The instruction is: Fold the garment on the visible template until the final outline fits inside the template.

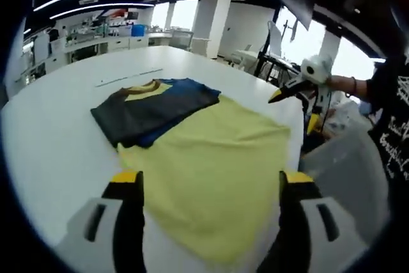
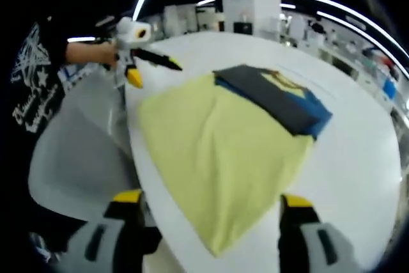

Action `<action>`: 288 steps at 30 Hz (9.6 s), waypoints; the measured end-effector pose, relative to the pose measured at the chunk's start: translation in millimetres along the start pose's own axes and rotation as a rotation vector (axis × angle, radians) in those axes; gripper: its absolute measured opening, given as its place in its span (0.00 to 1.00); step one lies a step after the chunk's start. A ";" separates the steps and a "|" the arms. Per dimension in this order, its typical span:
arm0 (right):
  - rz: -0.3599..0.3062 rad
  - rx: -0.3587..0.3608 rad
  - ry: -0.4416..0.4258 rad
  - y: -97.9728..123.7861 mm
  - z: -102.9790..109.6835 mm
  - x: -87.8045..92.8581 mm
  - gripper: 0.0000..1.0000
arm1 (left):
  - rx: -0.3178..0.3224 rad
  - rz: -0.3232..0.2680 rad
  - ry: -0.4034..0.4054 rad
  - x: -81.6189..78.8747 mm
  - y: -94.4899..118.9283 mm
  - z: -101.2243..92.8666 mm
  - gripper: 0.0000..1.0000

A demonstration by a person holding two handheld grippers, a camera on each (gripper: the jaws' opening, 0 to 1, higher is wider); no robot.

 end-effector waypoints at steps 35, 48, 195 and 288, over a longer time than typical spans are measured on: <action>0.128 -0.015 0.154 -13.1 -4.0 34.8 0.45 | 0.075 0.300 -0.352 57.7 11.6 -20.9 0.49; 0.159 -0.014 0.181 -13.3 -10.6 35.4 0.32 | 0.083 0.334 -0.343 57.0 12.8 -17.8 0.33; 0.085 0.350 0.456 -12.4 -148.4 -130.5 0.00 | -0.158 0.048 0.024 -108.1 -9.2 146.2 0.01; -0.017 0.317 0.210 -103.3 -216.1 -110.0 0.00 | -0.290 0.030 -0.031 -70.0 -60.5 220.4 0.00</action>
Point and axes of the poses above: the point that each gripper's makers call its tool centre point, and the gripper's own axes: y roughly backward along the fingers, z roughly to its left, x roughly out of its underside, the point moved 7 cm from there along y, roughly backward along the fingers, and after that the axes turned 4 degrees about -z, right-handed, at the moved point
